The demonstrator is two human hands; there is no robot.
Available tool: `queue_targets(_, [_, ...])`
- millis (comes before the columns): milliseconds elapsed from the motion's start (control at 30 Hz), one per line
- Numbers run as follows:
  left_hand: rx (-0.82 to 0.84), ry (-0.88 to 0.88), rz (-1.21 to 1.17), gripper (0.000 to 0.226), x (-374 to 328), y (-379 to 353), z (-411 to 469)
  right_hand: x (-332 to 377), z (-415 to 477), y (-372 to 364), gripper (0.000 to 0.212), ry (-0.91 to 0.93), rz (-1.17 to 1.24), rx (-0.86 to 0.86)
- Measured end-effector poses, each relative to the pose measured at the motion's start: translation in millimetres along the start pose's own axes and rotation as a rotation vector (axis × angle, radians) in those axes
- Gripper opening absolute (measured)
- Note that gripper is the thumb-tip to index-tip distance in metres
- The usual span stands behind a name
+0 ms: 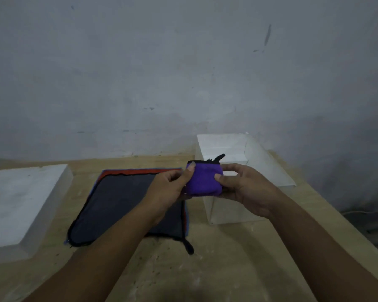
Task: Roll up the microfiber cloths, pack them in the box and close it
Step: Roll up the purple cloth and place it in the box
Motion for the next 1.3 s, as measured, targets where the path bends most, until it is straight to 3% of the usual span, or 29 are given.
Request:
queue_targets(167, [-0.112,-0.014,0.174,0.027,3.6,0.5,46.8,42.0,37.0,53.2,0.033,0.062,-0.162,-0.157])
queue_targets(267, [-0.132,0.003,0.26,0.039,5.5,-6.9,70.5,59.9,68.3,82.0,0.04,0.081,-0.263,-0.224])
queue_targets(367, [-0.12,0.029,0.26,0.05,10.3,-18.4,92.9,62.9,102.7,100.5,0.034,0.071,-0.397,-0.256])
queue_targets(467, [-0.095,0.027,0.265,0.053,10.2,-29.5,106.3,60.1,132.4,109.1,0.027,0.089,-0.718,-0.3])
queue_targets(567, [-0.057,0.018,0.208,0.047,10.8,-40.1,115.8,52.7,154.6,105.6,0.03,0.108,-1.1,-0.257])
queue_targets(700, [-0.025,0.007,0.161,0.046,18.1,-41.4,121.0,31.2,183.2,106.0,0.031,0.118,-1.367,-0.145])
queue_targets(833, [-0.008,-0.014,0.12,0.052,21.7,-40.9,120.8,-0.6,201.5,102.5,0.05,0.094,-1.632,-0.019])
queue_targets(1000, [-0.052,-0.076,0.094,0.045,20.9,-43.9,121.4,-11.1,209.4,98.1,0.047,0.084,-1.623,0.048])
queue_targets(1100, [-0.06,-0.091,0.116,0.043,20.4,-45.3,120.7,-21.8,209.0,91.8,0.029,0.025,-1.565,0.142])
queue_targets(1200, [-0.052,-0.095,0.13,0.043,19.7,-46.0,121.1,-23.9,207.3,92.3,0.019,-0.04,-1.369,0.184])
queue_targets(1300, [-0.037,-0.077,0.132,0.044,17.6,-44.0,119.8,-6.1,207.8,107.7,0.027,-0.031,-1.111,0.071])
Point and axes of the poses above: each hand's wrist, its own z-axis towards the middle knuckle, its own y-axis out of the back of the hand, x = y × z, the point moved 9 cm from there along z, towards the middle knuckle, and after that the axes turned 12 degrees about z, right-handed, at the moved point
